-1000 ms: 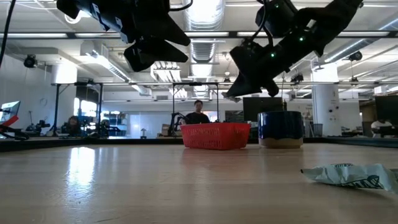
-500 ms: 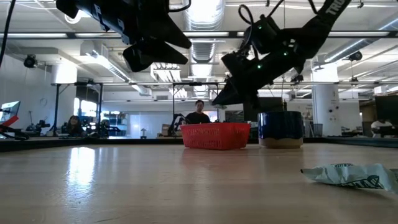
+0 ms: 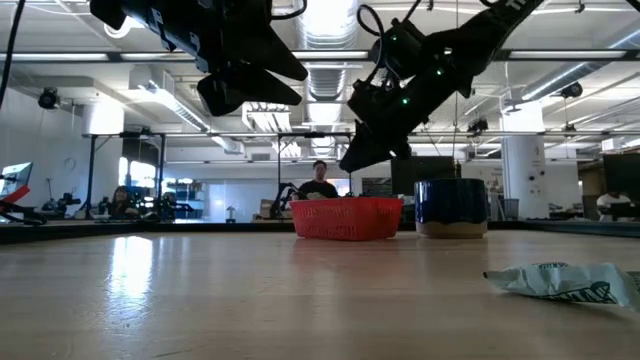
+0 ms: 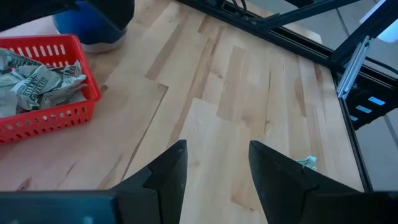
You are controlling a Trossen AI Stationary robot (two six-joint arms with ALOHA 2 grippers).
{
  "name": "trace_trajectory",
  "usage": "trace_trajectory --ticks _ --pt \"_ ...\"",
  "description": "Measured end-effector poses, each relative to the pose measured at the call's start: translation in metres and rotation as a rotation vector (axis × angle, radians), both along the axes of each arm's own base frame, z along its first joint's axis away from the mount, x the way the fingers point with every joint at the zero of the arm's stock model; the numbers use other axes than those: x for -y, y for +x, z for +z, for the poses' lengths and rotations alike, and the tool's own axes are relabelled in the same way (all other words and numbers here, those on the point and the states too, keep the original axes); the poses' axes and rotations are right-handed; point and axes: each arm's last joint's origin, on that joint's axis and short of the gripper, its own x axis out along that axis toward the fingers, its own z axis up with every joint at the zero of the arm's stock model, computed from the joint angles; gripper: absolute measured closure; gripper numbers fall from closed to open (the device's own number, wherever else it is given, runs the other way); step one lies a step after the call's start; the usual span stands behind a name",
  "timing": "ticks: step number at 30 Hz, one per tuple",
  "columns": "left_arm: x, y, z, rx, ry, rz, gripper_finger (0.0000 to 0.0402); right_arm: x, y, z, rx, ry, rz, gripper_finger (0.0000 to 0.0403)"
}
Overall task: Pick and place Stevia / Truvia into bins
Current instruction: Put the stevia packet into the red basket
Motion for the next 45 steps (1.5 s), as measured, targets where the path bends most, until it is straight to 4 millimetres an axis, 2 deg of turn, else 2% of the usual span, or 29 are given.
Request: trace_trajectory --ticks 4,8,13,17,23,29,34,40,45 --pt "0.000 0.000 0.000 -0.004 0.003 0.000 0.0246 -0.003 0.000 0.005 -0.077 0.047 0.100 0.0290" --pt "0.000 0.000 -0.001 -0.008 0.004 0.000 0.0246 -0.022 -0.002 0.007 -0.082 0.240 0.380 0.0287" --pt "0.000 -0.001 -0.001 -0.010 0.012 -0.004 0.0246 -0.059 -0.010 -0.006 -0.174 0.402 0.601 0.0296" --pt "0.000 -0.002 -0.004 -0.018 0.015 -0.004 0.0246 -0.092 -0.014 -0.014 -0.251 0.430 0.695 0.0300" --pt "-0.001 -0.005 -0.013 -0.040 0.012 -0.003 0.0246 -0.139 -0.018 -0.015 -0.305 0.469 0.778 0.0306" --pt "-0.001 -0.007 -0.017 -0.050 0.010 -0.008 0.0246 -0.185 -0.026 -0.017 -0.369 0.431 0.786 0.0310" --pt "-0.001 -0.007 -0.017 -0.052 0.011 -0.009 0.0246 -0.215 -0.037 -0.020 -0.414 0.404 0.709 0.0312" --pt "-0.001 -0.007 -0.017 -0.054 0.035 -0.035 0.0246 -0.249 -0.051 -0.021 -0.407 0.399 0.493 0.0318" --pt "0.000 -0.007 -0.017 -0.057 0.037 -0.069 0.0246 -0.279 -0.057 -0.021 -0.270 0.420 0.335 0.0312"
